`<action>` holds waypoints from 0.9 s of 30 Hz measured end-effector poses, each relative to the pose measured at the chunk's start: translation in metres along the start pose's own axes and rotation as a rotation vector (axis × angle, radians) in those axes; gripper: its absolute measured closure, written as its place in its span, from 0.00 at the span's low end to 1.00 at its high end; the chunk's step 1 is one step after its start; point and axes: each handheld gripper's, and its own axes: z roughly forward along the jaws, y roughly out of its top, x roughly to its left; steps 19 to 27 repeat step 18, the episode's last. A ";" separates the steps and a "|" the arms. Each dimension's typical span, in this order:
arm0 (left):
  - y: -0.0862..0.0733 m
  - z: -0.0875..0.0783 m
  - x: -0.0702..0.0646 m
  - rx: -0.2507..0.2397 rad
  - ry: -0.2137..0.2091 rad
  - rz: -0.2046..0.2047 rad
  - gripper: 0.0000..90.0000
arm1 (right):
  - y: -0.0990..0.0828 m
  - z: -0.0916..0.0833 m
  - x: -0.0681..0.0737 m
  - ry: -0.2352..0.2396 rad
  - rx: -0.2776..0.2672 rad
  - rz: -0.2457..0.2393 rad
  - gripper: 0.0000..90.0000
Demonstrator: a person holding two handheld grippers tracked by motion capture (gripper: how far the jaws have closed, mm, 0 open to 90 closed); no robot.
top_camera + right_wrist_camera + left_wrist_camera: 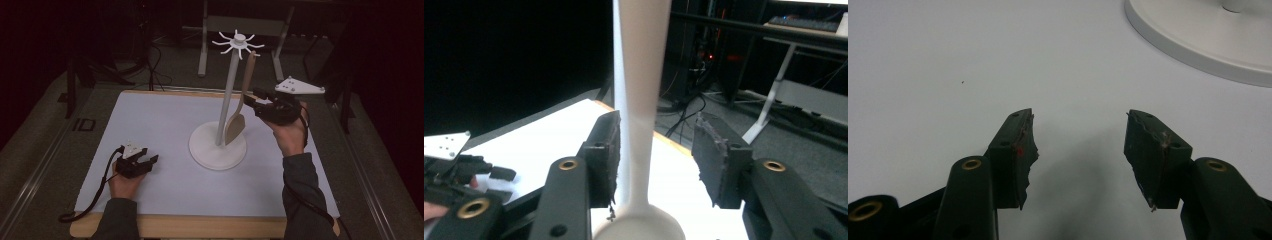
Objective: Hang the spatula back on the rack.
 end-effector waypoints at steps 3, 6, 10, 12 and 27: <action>0.000 0.000 0.000 0.000 0.001 0.000 0.51 | -0.008 -0.001 -0.003 -0.008 0.015 0.010 0.57; 0.000 0.000 0.000 -0.001 0.001 0.000 0.51 | -0.018 -0.003 -0.005 -0.019 0.028 0.015 0.57; 0.000 0.000 0.000 -0.001 0.002 0.000 0.51 | -0.033 -0.007 -0.009 -0.032 0.058 0.027 0.56; 0.000 0.000 0.000 0.001 0.004 0.000 0.51 | -0.039 -0.008 -0.012 -0.041 0.075 0.030 0.56; 0.000 0.000 0.000 0.001 0.003 -0.004 0.51 | -0.062 -0.008 -0.020 -0.073 0.147 0.036 0.56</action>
